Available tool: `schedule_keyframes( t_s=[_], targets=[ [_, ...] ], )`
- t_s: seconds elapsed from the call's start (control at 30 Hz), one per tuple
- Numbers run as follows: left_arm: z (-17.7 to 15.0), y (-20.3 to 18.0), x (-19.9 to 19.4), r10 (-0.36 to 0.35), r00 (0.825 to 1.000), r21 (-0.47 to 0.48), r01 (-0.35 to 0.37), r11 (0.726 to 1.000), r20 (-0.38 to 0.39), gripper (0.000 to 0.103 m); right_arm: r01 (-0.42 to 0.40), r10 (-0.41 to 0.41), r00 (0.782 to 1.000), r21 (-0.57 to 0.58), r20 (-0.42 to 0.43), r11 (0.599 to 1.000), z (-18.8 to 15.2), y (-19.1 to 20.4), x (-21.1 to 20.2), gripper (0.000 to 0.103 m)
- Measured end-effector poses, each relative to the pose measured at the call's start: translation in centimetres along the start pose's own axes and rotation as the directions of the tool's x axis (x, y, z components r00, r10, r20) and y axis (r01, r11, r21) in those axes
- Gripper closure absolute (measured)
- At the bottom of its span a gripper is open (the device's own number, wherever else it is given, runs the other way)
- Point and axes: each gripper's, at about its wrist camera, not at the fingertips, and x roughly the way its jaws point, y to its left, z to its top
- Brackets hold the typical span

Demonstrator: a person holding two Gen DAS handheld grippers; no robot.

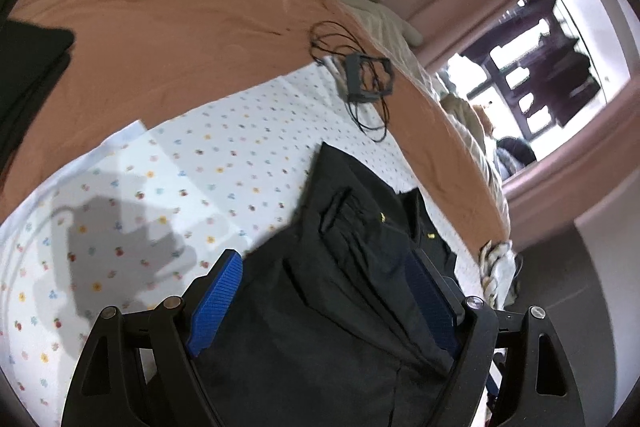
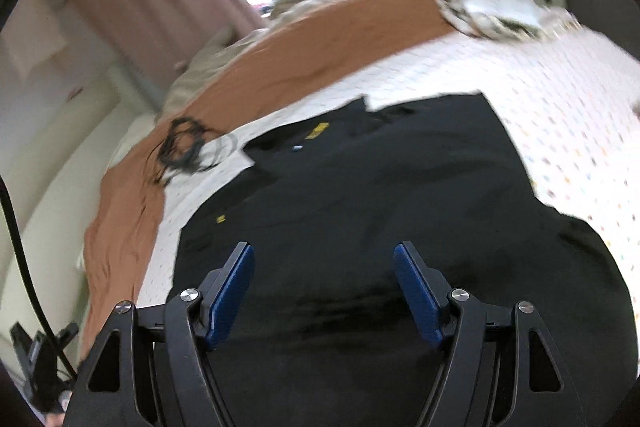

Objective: Fold large clothes
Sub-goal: 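Grasp the shirt's folded edge with the right tool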

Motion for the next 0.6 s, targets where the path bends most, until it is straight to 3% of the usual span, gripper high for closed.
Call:
schedule_keyframes(
  t_s=[0.17, 0.37, 0.6],
  targets=[
    [-0.9, -2.1, 1.2, 0.028, 1.0, 0.064, -0.027, 0.998, -0.007, 0.019, 0.046, -0.039, 0.998, 0.178, -0.044, 0.983, -0.3, -6.5, 0.7, 0.032],
    [-2.2, -3.6, 2.6, 0.044, 0.999, 0.116, -0.04, 0.992, -0.03, 0.019, -0.019, 0.025, 1.0, 0.36, -0.012, 0.933, 0.8, -12.1, -0.3, 0.032],
    [-2.6, -4.7, 3.4, 0.088, 0.996, 0.183, -0.086, 0.979, -0.003, 0.019, -0.076, 0.122, 0.991, 0.528, -0.053, 0.846, 0.1, -15.9, 1.5, 0.035]
  ],
)
